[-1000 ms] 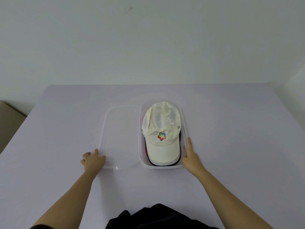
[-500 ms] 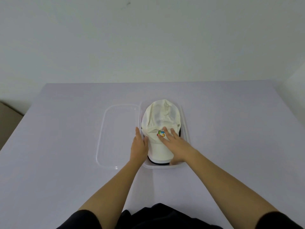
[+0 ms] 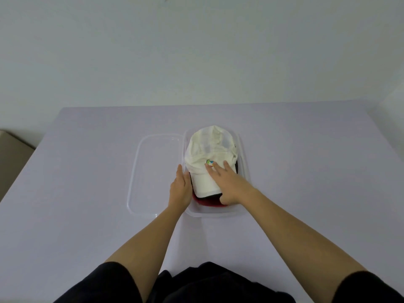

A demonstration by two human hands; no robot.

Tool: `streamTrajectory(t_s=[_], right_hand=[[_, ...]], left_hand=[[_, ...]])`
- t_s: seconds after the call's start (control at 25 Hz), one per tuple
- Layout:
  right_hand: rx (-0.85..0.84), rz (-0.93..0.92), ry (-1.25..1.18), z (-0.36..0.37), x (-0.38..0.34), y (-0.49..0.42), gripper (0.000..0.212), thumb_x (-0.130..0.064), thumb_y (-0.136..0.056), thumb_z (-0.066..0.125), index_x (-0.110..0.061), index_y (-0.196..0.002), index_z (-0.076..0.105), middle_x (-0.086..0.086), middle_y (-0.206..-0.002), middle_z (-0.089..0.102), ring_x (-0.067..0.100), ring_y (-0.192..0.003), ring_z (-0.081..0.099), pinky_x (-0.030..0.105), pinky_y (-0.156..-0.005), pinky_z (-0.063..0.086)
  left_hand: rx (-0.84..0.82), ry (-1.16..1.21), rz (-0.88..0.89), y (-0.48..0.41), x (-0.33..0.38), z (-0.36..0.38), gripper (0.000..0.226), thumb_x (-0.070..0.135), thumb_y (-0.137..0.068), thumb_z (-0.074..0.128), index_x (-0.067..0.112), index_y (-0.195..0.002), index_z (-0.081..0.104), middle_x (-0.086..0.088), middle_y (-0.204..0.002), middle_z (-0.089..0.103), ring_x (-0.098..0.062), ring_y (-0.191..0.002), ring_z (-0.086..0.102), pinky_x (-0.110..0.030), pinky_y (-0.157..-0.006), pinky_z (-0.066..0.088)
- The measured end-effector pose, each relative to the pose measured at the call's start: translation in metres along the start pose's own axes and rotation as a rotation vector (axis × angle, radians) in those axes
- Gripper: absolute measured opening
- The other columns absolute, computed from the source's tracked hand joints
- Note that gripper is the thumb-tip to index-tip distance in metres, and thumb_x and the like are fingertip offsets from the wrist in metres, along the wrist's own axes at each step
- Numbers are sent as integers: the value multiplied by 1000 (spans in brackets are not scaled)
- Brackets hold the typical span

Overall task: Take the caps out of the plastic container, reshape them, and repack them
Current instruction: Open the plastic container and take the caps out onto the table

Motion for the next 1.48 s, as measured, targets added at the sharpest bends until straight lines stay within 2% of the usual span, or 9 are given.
streamTrajectory(t_s=[0.16,0.32,0.48,0.64,0.8,1.04,1.16,1.36,1.48], right_hand=[[422,-57,-336,-27,14,11,79,15,-80,39,-18,-149,20,-5,-158,17,24,-146,13,33,-116,20],[883,-86,-525,-53,54,19,81,20,-70,43,-12,-143,35,-4,-150,27,23,-143,23,19,-116,14],[1098,81,-431,-55,112,17,81,22,-70,39,-10,-144,33,-3,-152,23,31,-144,18,30,-115,24],[813,274,-288,-13,177,3,82,27,-72,40,-10,-144,32,9,-155,24,39,-143,19,52,-104,39],[407,250,-118,29,211,-6,86,26,-76,37,-15,-149,16,5,-159,9,34,-146,9,48,-103,40],[226,279,6,12,223,-38,88,16,-84,44,-17,-150,-4,5,-159,-11,34,-146,-1,41,-109,33],[140,325,129,-18,212,-46,87,-3,-84,58,-14,-150,1,13,-158,-11,37,-145,0,46,-114,23],[532,-203,-239,-32,106,-31,58,4,-73,55,-9,-129,53,16,-141,44,34,-128,43,48,-106,37],[148,-286,-119,0,52,-24,83,-23,-73,72,-21,-145,31,11,-157,11,31,-144,13,53,-115,24]], left_hand=[[55,60,-42,0,0,1,48,37,-102,21,26,-149,24,-14,-139,50,-34,-124,49,-36,-100,35],[76,65,-44,-1,2,4,45,32,-103,23,26,-147,27,3,-94,61,-11,-79,54,-30,-85,36],[92,47,-58,-7,-2,7,45,34,-103,21,27,-148,25,2,-104,52,-16,-94,50,-39,-96,42],[108,30,-86,-11,-3,10,45,37,-102,21,30,-147,25,-4,-109,56,-26,-101,57,-42,-98,43],[109,12,-111,-11,-3,11,45,37,-103,21,30,-147,24,-10,-126,57,-31,-112,56,-43,-101,41],[132,-22,-124,-11,-2,13,45,36,-102,21,30,-147,24,-14,-129,58,-33,-114,56,-45,-102,41],[137,-26,-112,-9,-1,12,45,36,-103,21,30,-147,25,-14,-126,59,-28,-104,57,-39,-97,41],[124,-14,-106,-9,1,13,44,33,-103,22,30,-147,26,-14,-122,61,-19,-93,52,-30,-86,38],[125,-13,-85,-7,1,11,44,32,-103,23,28,-147,27,-14,-123,61,-18,-92,51,-28,-85,37]])
Point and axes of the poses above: each hand's wrist, its own y-axis away from the middle knuckle, its own z-axis out of the palm, x = y × z, the point moved 1 cm from there along -y, towards the middle knuckle
